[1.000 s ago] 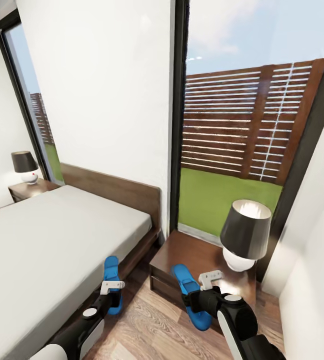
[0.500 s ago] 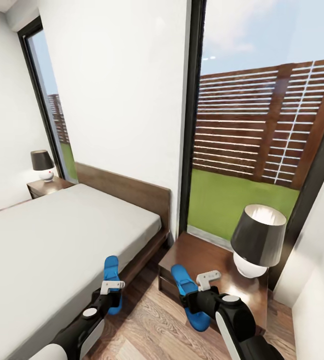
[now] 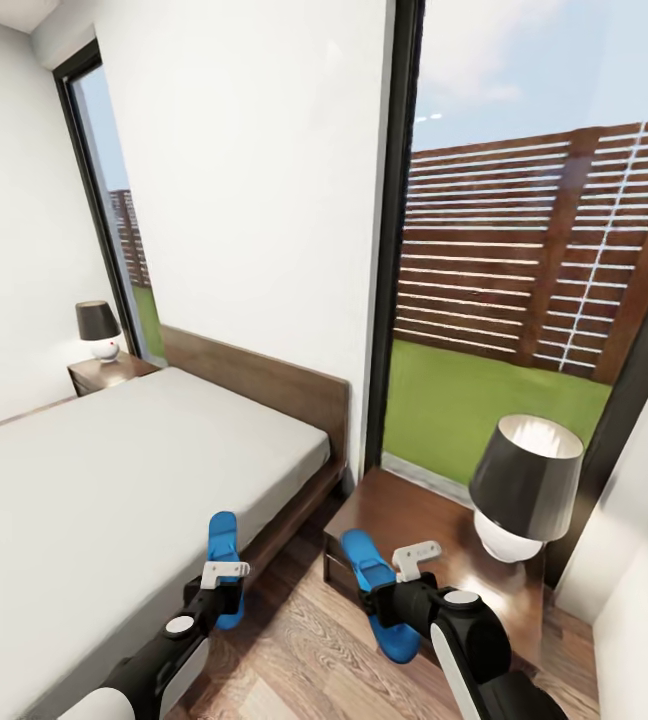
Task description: In the bedroom, move the book from the bed onto either nightstand, and place the two sandals side by side next to the bed.
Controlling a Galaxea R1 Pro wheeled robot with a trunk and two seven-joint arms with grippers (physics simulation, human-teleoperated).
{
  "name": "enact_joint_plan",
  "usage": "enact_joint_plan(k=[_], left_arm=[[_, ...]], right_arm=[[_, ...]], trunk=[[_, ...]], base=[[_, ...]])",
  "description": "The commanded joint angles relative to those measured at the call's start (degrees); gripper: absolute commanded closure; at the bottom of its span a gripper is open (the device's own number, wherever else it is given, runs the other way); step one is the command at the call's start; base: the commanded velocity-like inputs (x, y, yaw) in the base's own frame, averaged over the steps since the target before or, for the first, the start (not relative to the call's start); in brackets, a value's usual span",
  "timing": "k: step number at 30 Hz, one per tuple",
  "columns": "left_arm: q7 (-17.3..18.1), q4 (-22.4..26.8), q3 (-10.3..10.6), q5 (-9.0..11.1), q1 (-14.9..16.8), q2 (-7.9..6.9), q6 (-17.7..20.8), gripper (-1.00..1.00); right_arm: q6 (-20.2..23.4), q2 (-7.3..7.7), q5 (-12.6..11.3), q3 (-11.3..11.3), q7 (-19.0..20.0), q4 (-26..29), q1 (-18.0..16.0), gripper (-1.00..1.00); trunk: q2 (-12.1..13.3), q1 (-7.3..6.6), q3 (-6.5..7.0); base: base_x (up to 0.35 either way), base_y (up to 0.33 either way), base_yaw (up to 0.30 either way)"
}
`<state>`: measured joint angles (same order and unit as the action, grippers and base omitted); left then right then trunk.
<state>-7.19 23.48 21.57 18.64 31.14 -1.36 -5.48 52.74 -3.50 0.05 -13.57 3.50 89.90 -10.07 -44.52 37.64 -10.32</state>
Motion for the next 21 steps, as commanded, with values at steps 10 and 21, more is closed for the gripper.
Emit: enact_joint_plan(k=[10,21], left_arm=[[-0.4,0.0,0.5,0.4,0.0,-0.05,-0.2,1.00],[-0.4,0.2,0.5,0.4,0.0,-0.07,-0.2,1.00]], right_arm=[[0.3,-0.02,0.0,0.0,0.2,0.0,0.0,1.00],[0.3,-0.02,0.0,0.0,0.2,0.0,0.0,1.00]], trunk=[[4.0,-2.19,1.71],[7.2,-3.95,3.15]], base=[[0.000,0.000,0.246],[0.000,0.000,0.136]])
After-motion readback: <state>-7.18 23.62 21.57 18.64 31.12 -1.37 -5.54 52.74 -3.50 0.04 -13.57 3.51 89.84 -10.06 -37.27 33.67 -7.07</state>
